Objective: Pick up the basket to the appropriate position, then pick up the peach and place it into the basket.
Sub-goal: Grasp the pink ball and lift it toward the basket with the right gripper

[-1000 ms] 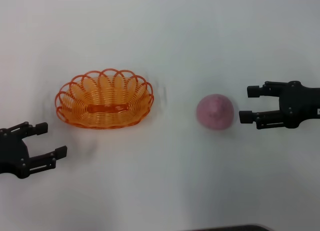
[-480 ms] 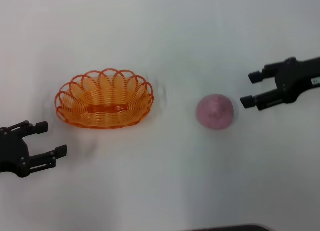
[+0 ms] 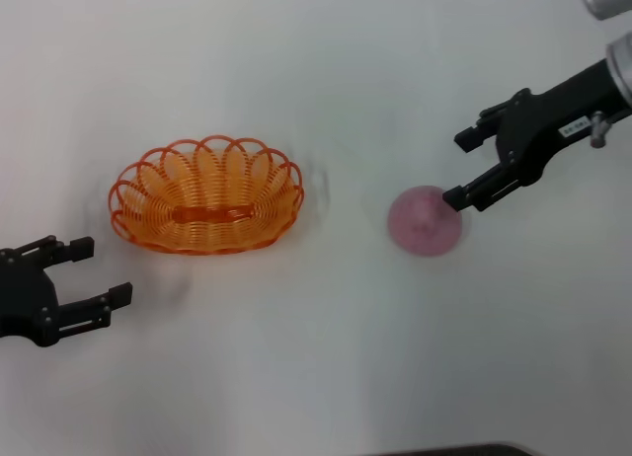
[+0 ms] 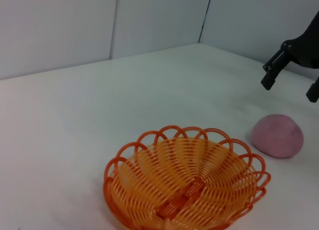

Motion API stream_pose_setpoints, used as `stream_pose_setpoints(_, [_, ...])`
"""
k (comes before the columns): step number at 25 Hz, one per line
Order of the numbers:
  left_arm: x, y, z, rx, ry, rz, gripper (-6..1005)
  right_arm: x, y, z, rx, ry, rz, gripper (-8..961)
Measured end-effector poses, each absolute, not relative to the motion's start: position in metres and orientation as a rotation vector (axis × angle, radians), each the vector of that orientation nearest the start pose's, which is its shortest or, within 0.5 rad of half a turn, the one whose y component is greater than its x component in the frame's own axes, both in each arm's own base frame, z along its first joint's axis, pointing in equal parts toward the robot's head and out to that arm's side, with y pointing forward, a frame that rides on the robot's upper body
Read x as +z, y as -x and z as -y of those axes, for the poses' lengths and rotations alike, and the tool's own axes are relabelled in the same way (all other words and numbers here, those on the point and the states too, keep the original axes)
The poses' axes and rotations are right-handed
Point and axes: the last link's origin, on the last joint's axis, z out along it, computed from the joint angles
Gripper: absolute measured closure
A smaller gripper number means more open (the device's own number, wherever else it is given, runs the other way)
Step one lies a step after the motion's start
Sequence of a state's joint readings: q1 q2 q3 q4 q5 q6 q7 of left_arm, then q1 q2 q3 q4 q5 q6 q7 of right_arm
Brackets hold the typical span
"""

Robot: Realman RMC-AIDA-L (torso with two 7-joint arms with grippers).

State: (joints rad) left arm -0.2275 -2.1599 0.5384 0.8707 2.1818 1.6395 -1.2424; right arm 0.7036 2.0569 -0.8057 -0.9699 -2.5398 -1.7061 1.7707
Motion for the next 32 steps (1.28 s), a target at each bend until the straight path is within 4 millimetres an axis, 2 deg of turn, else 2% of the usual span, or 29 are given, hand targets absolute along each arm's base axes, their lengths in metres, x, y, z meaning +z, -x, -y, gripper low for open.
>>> stream_pose_setpoints(12, [0.013, 0.343, -0.236, -0.465, 2.605, 0.722, 188, 0.008, -0.212, -0.364, -0.441, 3.019, -0.452, 6])
stream_pose_setpoints(19, [0.015, 0.344, -0.235, -0.461, 2.604, 0.724, 188, -0.009, -0.201, -0.366, -0.529, 3.024, -0.377, 8])
stream_pose_setpoints(26, [0.016, 0.345, -0.234, -0.457, 2.603, 0.725, 188, -0.013, -0.202, -0.366, -0.543, 3.021, -0.388, 9])
stream_pose_setpoints(32, [0.016, 0.345, -0.235, -0.457, 2.605, 0.721, 188, -0.025, -0.206, -0.366, -0.588, 3.016, -0.389, 11])
